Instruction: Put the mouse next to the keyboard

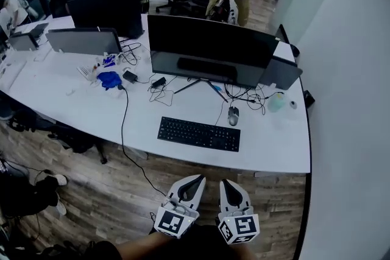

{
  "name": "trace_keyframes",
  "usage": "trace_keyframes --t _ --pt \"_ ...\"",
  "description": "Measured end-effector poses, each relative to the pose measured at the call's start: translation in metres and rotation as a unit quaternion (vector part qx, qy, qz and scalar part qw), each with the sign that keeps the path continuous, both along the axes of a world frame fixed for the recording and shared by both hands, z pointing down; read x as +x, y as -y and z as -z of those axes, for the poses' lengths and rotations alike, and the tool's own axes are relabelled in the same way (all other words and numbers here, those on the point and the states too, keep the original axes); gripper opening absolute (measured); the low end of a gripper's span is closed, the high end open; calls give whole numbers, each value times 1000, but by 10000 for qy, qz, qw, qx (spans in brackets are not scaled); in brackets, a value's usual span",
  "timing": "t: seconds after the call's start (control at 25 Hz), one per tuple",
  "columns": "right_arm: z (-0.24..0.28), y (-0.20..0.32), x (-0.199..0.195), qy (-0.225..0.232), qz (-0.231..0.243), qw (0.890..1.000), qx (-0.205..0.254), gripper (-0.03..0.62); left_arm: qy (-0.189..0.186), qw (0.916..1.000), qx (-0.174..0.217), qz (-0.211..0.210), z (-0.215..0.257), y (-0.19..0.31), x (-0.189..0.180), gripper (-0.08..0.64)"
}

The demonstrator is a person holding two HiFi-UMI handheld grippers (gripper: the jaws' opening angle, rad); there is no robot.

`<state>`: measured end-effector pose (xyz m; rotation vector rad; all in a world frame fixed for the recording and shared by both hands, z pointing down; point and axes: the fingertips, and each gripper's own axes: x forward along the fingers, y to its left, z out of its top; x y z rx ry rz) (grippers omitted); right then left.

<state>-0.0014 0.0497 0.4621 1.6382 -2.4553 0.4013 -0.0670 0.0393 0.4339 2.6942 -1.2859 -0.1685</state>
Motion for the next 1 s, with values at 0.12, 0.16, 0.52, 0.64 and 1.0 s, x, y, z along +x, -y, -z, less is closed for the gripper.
trace_keyframes --t 0.12,0.16,0.52,0.64,1.0 --pt "-1 33 2 79 -221 9997 -28 20 72 10000 -8 -67 1 33 -11 13" --pt "-2 43 4 107 -282 9995 -45 20 68 10000 17 -52 2 43 -15 14" --pt "-8 95 43 45 -1100 9939 -75 20 55 9999 -112 53 -10 92 -25 13" --pt "-15 116 49 -33 -1034 9945 -143 20 193 9997 -150 -5 -18 105 -17 14" --pt "-49 191 77 -69 -917 9948 -426 20 192 9992 -206 271 -23 171 16 14"
